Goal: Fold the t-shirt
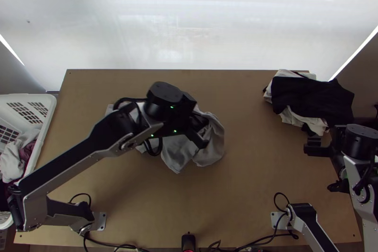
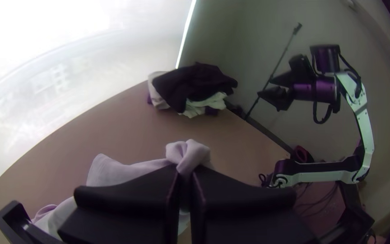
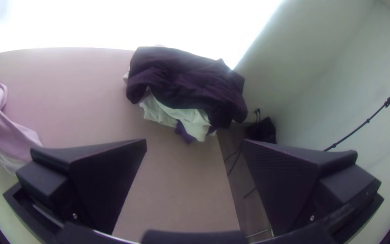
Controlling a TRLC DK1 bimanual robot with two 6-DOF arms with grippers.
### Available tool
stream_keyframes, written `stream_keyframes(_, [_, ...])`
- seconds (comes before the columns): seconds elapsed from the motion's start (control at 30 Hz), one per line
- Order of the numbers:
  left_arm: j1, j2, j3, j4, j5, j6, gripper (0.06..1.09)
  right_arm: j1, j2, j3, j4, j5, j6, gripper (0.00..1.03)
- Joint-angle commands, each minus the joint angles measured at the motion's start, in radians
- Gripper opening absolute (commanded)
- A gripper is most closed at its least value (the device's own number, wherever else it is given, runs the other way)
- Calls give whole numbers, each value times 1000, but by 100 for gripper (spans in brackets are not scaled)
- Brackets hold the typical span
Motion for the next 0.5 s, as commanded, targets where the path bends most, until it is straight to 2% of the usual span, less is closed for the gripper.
stream_keyframes(0.0, [-205, 160, 81, 8, 2, -1, 10, -44, -21, -41, -3, 1, -6, 98])
stream_keyframes(0.1, [-241, 228, 135, 8, 1, -1, 10, -50, -23, -55, -1, 1, -6, 98])
stream_keyframes(0.13, [-241, 252, 158, 8, 1, -4, 12, -50, -21, -61, 5, 1, -6, 98])
stream_keyframes(0.17, [-237, 274, 187, 8, -1, -12, 19, -50, -23, -67, 8, 1, -6, 98])
stream_keyframes(0.2, [-231, 291, 211, 8, -4, -22, 31, -50, -21, -72, 11, 1, -8, 98])
stream_keyframes(0.3, [-211, 309, 265, 0, -79, -35, 90, -49, -21, -84, 14, -1, -8, 98])
stream_keyframes(0.33, [-202, 307, 276, -6, -97, -35, 101, -41, -21, -89, 16, -1, -10, 98])
stream_keyframes(0.37, [-188, 303, 287, -14, -99, -33, 104, -30, -21, -96, 17, -1, -13, 98])
stream_keyframes(0.47, [-129, 261, 290, -32, -99, -30, 104, 13, -21, -118, 30, 1, -29, 98])
